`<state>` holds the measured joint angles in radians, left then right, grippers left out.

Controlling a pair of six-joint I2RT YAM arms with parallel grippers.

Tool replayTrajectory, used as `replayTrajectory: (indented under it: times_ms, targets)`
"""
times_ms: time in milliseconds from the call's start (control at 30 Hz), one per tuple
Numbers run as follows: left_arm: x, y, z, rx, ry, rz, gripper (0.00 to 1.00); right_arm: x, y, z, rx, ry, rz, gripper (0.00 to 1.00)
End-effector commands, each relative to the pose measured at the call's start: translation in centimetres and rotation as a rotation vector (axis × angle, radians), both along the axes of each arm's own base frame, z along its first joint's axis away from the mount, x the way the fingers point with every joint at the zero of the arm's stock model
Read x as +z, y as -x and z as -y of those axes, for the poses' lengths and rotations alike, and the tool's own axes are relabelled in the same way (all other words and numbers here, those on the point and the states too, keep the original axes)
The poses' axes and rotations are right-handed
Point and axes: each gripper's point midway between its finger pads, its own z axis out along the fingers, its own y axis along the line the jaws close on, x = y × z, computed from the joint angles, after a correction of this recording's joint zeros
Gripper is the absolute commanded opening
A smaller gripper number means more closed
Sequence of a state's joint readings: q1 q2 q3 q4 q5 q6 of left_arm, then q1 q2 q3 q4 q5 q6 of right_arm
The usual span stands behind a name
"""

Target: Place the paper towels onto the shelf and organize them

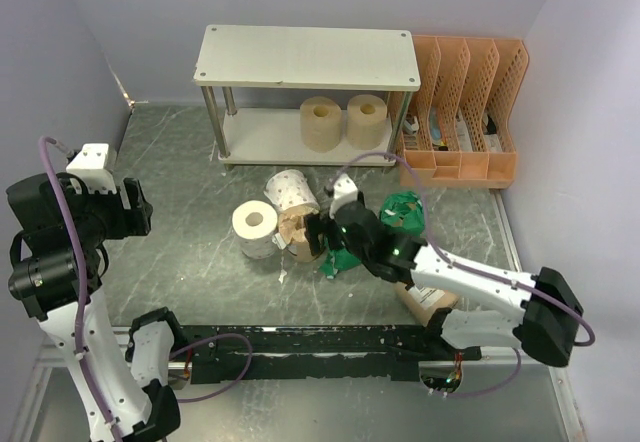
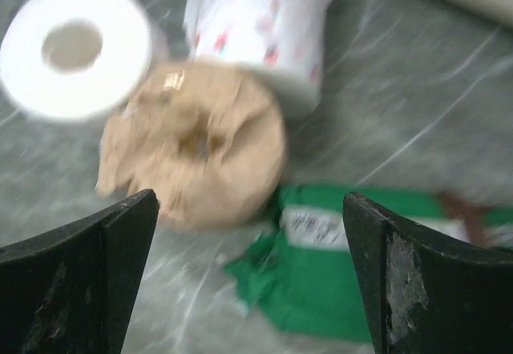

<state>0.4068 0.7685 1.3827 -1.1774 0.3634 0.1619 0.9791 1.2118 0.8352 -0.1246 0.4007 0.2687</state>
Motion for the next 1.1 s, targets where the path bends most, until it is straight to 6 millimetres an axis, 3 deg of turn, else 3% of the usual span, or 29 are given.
replayTrajectory:
  times_ms: [0,100,167,267,367,467,600,667,767,867,1067]
  targets:
    - [0.3,-0.9,0.9,-0.039,0.045,0.039,0.82,1.7,3.4,-1.5,-0.022,-0.476,-0.134,0.95]
    - [0.0,-1.1,0.6,-0.030,0.044,0.036,0.82,4.4,4.0,-0.1,-0.081,-0.801,-0.109,0.89]
    - [0.0,-1.1,0.6,-0.028,0.044,0.033,0.82,4.4,3.6,0.6,-0.137,-0.853,-0.109,0.89]
    - [0.0,-1.1,0.7,-0.034,0.044,0.035,0.82,4.3,2.7,0.3,-0.167,-0.798,-0.103,0.91]
    - [-0.1,-1.1,0.6,-0.031,0.035,0.036,0.82,4.6,2.5,-1.5,-0.087,-0.642,-0.044,0.93]
    - [-0.1,-0.9,0.2,-0.016,0.018,0.038,0.82,4.9,3.0,-3.5,0.025,-0.375,0.058,0.95]
    - [-0.5,-0.9,-0.9,0.050,-0.004,0.041,0.80,2.0,6.8,-6.5,0.231,0.094,0.149,1.00]
    - [-0.7,-0.9,-1.3,0.075,-0.013,0.040,0.80,0.6,7.4,-5.9,0.207,0.360,0.229,1.00]
    - [-0.7,-0.9,-1.4,0.078,-0.019,0.045,0.80,-1.7,6.8,-4.0,0.122,0.669,0.277,1.00]
    - [-0.7,-0.9,-1.4,0.080,-0.020,0.051,0.80,-2.9,6.4,-3.3,0.109,0.748,0.296,1.00]
    - [-0.9,-1.0,-1.8,0.098,-0.024,0.051,0.80,-3.3,5.9,-3.2,0.115,0.694,0.317,0.95]
